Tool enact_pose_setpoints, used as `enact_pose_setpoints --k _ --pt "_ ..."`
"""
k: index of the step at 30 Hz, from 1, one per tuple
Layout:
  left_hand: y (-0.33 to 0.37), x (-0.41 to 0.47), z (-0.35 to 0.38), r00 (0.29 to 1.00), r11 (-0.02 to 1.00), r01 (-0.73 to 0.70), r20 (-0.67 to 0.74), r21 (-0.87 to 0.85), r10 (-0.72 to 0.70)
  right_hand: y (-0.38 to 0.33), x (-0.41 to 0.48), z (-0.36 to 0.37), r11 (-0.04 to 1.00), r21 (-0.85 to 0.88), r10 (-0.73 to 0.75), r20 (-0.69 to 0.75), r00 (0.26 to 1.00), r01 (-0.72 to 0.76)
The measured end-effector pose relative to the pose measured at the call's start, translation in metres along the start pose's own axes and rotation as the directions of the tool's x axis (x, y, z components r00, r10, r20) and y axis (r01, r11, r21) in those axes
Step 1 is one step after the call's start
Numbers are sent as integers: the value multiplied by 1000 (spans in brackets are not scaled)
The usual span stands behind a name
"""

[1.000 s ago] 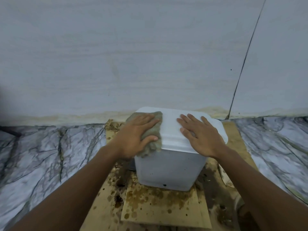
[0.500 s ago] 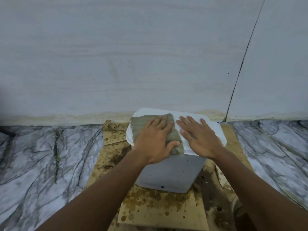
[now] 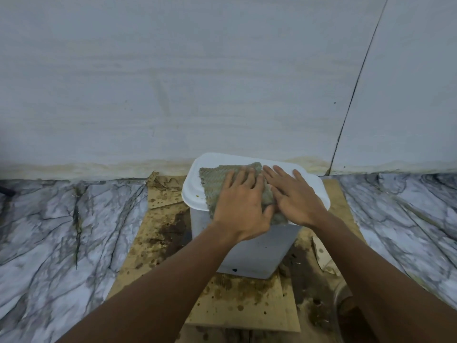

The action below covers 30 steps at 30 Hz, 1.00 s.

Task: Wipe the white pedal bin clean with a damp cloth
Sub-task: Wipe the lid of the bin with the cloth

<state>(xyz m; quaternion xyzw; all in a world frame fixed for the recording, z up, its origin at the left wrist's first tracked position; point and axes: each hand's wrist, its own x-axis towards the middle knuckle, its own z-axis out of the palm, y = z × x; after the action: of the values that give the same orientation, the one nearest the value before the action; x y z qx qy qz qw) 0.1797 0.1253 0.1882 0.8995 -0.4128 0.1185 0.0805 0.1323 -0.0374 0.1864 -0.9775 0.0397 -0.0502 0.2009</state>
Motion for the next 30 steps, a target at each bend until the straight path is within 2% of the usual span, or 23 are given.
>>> enact_pose_setpoints --k 6,13,16,18,20,23,30 --pt "-42 -10 -8 998 996 -64 -4 -67 64 0 5 -1 999 45 -25 13 1000 25" --pt "-69 -21 -22 999 993 28 -11 -112 -30 0 3 -1 999 12 -36 42 998 35" --pt "-65 -20 -20 999 993 28 -22 -114 -31 3 3 -5 992 126 -16 46 999 10" --pt "-65 -19 -19 999 993 26 -28 -113 -29 10 2 -13 979 201 41 -18 999 -37" --pt "-68 -19 -20 999 994 27 -27 -104 -30 17 -1 -20 994 90 60 -72 996 -54" --pt "-64 -17 -19 1000 998 12 -16 -58 -12 23 -8 -19 998 -63 17 -59 998 -21" --pt "-14 6 -10 999 999 -32 39 17 31 29 -9 -11 999 -41 6 -99 995 -10"
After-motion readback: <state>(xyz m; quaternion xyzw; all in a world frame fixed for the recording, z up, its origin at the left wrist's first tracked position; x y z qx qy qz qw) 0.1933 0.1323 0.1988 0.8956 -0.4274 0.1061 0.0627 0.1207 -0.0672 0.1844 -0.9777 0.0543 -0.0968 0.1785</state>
